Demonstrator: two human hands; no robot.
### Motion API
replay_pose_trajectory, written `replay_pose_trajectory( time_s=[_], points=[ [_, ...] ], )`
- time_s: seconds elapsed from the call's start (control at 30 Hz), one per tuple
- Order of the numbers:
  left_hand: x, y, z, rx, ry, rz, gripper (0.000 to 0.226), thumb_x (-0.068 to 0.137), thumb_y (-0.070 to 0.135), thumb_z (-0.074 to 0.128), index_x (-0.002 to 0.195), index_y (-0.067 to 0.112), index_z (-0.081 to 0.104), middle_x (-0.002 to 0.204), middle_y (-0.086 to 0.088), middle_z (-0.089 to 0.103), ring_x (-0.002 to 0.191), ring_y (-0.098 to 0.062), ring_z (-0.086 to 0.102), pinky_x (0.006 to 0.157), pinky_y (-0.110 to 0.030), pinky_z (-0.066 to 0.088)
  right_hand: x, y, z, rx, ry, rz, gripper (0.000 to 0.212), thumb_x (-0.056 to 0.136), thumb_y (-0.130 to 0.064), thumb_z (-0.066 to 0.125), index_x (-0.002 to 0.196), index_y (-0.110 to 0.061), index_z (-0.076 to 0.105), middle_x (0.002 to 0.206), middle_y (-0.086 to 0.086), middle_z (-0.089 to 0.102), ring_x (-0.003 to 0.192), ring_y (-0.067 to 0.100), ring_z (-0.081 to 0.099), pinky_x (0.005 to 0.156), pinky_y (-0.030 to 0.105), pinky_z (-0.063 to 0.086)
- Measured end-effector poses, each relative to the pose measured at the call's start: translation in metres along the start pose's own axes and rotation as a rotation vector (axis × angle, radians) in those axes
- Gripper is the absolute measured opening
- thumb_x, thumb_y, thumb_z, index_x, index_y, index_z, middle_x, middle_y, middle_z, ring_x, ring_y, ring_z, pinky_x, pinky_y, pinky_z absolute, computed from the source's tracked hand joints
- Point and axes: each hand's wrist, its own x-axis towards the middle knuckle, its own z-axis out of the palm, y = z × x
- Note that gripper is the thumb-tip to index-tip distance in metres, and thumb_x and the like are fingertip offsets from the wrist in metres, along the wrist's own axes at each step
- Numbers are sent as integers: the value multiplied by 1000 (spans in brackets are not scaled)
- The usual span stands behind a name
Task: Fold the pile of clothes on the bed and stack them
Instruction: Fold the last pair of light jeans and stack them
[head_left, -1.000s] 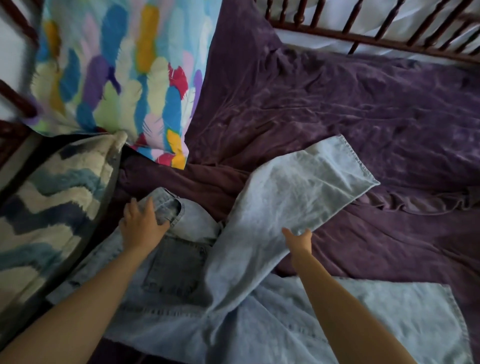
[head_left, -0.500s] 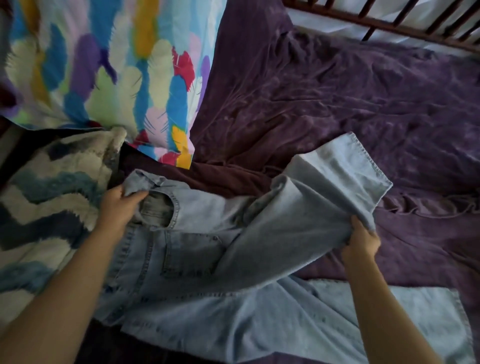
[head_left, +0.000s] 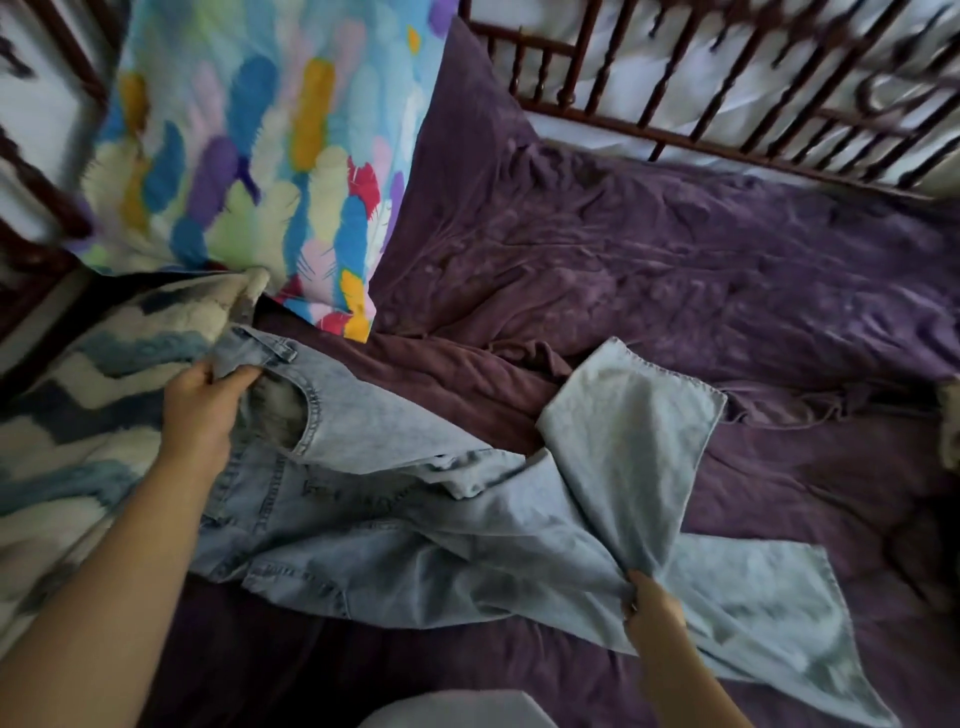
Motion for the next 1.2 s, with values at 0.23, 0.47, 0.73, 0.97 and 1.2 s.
replay_pose_trajectory(
  time_s=[0.23, 0.47, 0.73, 0.97, 1.2],
  points=[
    [-54, 94, 29, 78, -135, 336, 25, 84, 4, 63, 72, 26, 58, 59, 16, 62, 61, 3, 55, 72, -34, 47, -80, -97, 37, -587, -117, -696, 71, 86, -34, 65, 143, -9, 31, 146, 16, 33, 135, 30, 30, 106, 37, 29],
    [-105, 154, 59, 77, -252, 522, 31, 81, -2, 65, 70, 27, 59, 51, 24, 60, 51, 13, 53, 54, -8, 41, -197, -188, 83, -734, -1110, -1119, 69, 81, -21, 72, 140, -20, 36, 134, -5, 49, 121, 10, 48, 104, 28, 40],
    [-93, 212, 58, -98, -208, 486, 23, 88, 4, 58, 74, 22, 59, 67, 13, 65, 60, 5, 59, 63, -17, 50, -137, -190, 45, -1517, -895, -1034, 63, 80, -31, 73, 135, -19, 45, 129, 0, 55, 119, 13, 49, 96, 19, 36],
    [-51, 246, 67, -333, -108, 375, 10, 89, 5, 56, 92, 13, 63, 81, 3, 62, 73, -10, 61, 77, -30, 52, -123, -256, 6, -974, 473, -1688, 9, 68, -9, 55, 74, -7, 62, 69, 11, 67, 60, 34, 64, 52, 33, 44],
    [-14, 207, 36, -431, -85, 262, 28, 94, 6, 46, 81, 22, 64, 76, 6, 67, 69, -8, 63, 67, -23, 53, -114, -178, 24, -916, 241, -1914, 26, 66, -34, 45, 67, -14, 62, 53, 1, 56, 45, 25, 55, 39, 26, 40]
  ],
)
